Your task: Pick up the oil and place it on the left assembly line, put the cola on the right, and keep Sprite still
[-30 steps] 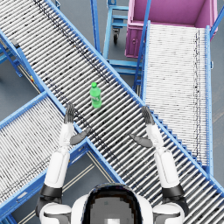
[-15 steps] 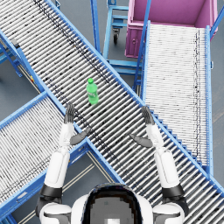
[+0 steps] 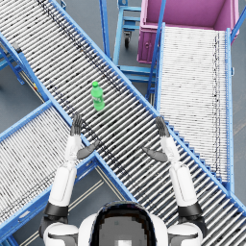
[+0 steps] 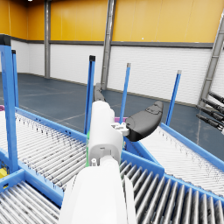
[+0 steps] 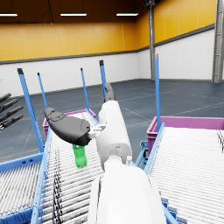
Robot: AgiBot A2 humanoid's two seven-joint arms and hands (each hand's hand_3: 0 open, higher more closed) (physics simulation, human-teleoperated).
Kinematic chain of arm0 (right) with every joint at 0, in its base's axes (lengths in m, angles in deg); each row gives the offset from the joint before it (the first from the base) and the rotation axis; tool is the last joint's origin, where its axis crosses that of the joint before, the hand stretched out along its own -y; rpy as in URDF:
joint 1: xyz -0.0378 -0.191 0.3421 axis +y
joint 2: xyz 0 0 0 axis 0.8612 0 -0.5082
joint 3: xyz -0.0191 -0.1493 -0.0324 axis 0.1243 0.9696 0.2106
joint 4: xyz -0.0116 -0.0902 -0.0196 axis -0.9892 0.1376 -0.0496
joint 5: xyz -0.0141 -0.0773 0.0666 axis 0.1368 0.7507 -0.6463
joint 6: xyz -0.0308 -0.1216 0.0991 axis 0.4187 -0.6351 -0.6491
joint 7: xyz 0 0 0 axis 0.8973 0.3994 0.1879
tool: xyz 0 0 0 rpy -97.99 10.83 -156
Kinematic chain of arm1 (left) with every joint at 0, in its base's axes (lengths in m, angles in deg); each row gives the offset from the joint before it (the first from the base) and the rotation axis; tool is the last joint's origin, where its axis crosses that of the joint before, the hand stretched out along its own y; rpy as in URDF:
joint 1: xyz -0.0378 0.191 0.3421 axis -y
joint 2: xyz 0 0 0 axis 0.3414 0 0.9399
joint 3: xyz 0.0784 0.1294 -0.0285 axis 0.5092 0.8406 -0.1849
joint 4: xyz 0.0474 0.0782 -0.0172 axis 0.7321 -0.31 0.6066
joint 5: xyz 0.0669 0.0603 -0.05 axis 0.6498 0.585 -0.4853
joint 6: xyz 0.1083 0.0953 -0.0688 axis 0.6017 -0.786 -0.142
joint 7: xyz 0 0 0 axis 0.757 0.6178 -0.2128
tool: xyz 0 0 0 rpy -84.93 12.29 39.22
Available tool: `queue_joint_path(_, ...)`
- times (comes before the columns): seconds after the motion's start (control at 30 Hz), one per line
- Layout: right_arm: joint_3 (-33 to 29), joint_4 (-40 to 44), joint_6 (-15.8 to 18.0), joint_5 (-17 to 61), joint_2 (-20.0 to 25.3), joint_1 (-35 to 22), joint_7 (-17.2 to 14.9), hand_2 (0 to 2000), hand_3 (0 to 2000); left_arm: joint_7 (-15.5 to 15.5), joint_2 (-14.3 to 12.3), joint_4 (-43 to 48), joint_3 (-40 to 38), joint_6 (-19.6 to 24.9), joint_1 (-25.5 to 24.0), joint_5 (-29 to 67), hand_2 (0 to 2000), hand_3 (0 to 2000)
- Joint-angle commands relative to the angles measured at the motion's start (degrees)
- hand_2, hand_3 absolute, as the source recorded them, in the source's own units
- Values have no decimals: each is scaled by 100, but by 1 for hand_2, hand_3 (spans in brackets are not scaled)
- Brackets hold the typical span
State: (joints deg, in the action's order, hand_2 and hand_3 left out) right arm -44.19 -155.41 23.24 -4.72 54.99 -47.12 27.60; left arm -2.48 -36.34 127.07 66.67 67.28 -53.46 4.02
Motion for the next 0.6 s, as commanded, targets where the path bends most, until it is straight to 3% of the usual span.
queue_joint_path(0.03,0,0,0,0,0,0,0,0,0,0,0,0,0,0,0,0,0,0)
queue_joint_path(0.6,0,0,0,0,0,0,0,0,0,0,0,0,0,0,0,0,0,0)
